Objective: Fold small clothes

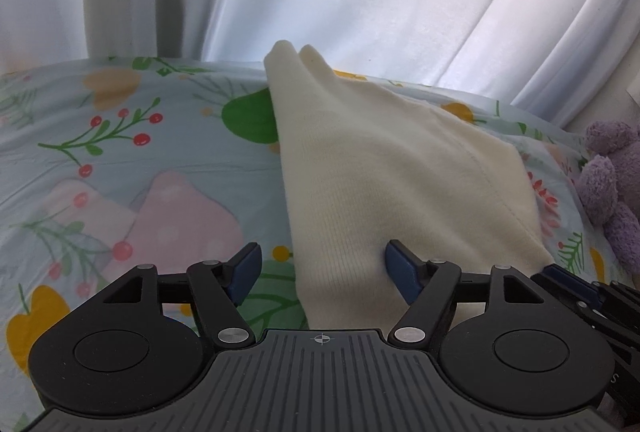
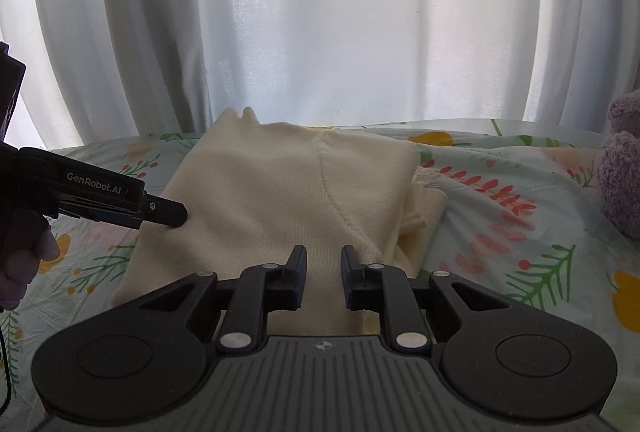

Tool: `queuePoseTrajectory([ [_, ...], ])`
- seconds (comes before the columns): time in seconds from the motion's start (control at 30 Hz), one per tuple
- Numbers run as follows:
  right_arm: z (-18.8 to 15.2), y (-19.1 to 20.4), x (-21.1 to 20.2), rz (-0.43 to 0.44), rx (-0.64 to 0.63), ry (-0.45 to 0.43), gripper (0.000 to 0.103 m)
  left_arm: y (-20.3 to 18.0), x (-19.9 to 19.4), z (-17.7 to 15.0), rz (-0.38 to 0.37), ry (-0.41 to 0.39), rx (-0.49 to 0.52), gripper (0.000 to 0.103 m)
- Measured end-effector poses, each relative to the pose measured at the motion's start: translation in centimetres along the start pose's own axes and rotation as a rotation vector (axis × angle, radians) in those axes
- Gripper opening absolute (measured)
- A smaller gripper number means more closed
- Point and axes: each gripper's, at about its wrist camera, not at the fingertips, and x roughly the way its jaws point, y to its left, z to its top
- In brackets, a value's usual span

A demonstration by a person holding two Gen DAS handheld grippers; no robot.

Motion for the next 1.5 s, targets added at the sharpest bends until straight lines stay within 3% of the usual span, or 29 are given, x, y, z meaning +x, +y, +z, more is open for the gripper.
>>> queuePoseTrajectory([
  [0.13, -0.4, 0.0, -0.9, -0.064, -0.029, -0.01, 0.017, 0.3, -0.3, 0.0, -0.004, 0.017, -0.016, 0.075],
  [0.2, -0.5, -0.8, -0.9, -0.112, 0.0, 0.016, 0.038, 0.4, -1.3, -0.4, -0.024, 0.03, -0.008, 0.069],
  [0.27, -0.6, -2.3, -1.6, -0.066, 0.091, 0.022, 0.041, 0.6, -2.4, -1.6, -0.038, 0.037, 0.017, 0.067],
  [0.43, -1.8, -6.2, -1.2, 0.143, 0.428, 0.103, 0.042, 0.3, -4.1, -5.5, -0.082, 0.048, 0.098, 0.067],
  [0.57, -3.0, -7.4, 0.0, 0.252, 0.627, 0.138, 0.041, -0.7, -3.0, -6.5, -0.036, 0.068, 0.142, 0.066],
  [0.67, -3.0, -7.1, 0.8, 0.238, 0.615, 0.147, 0.04, -1.1, -2.3, -6.4, -0.011, 0.054, 0.137, 0.066],
  [0.77, -2.3, -6.5, 0.6, 0.199, 0.531, 0.142, 0.02, -1.2, -2.2, -6.1, 0.001, 0.052, 0.125, 0.066],
  [0.83, -2.1, -6.7, -0.7, 0.266, 0.539, 0.085, 0.013, -1.0, -2.4, -6.0, 0.004, 0.049, 0.117, 0.066],
  [0.93, -2.3, -8.0, -1.3, 0.368, 0.628, 0.04, 0.012, -0.5, -2.5, -5.8, 0.024, 0.051, 0.112, 0.068],
  [0.97, -2.4, -8.3, -0.9, 0.342, 0.624, 0.059, 0.012, -0.2, -2.5, -5.7, 0.021, 0.055, 0.106, 0.068],
  [1.03, -2.7, -7.7, 0.2, 0.194, 0.508, 0.125, 0.011, 0.1, -2.6, -5.5, 0.01, 0.067, 0.1, 0.068],
  [1.17, -2.5, -6.8, 0.7, 0.134, 0.375, 0.153, 0.012, 1.0, -3.9, -5.2, -0.039, 0.104, 0.105, 0.065],
  [1.23, -1.7, -7.2, 0.2, 0.138, 0.345, 0.153, 0.017, 2.1, -5.1, -4.7, -0.083, 0.083, 0.092, 0.066],
  [1.3, -1.3, -8.5, -0.5, 0.143, 0.362, 0.128, 0.043, 3.2, -5.7, -3.7, -0.098, 0.048, 0.061, 0.067],
  [1.37, -0.8, -9.9, -0.2, 0.17, 0.403, 0.121, 0.061, 4.2, -5.4, -2.4, -0.114, 0.018, 0.017, 0.069],
  [1.5, 0.4, -11.8, 2.2, 0.267, 0.505, 0.154, 0.07, 6.1, -2.5, 0.3, -0.215, 0.025, -0.131, 0.074],
])
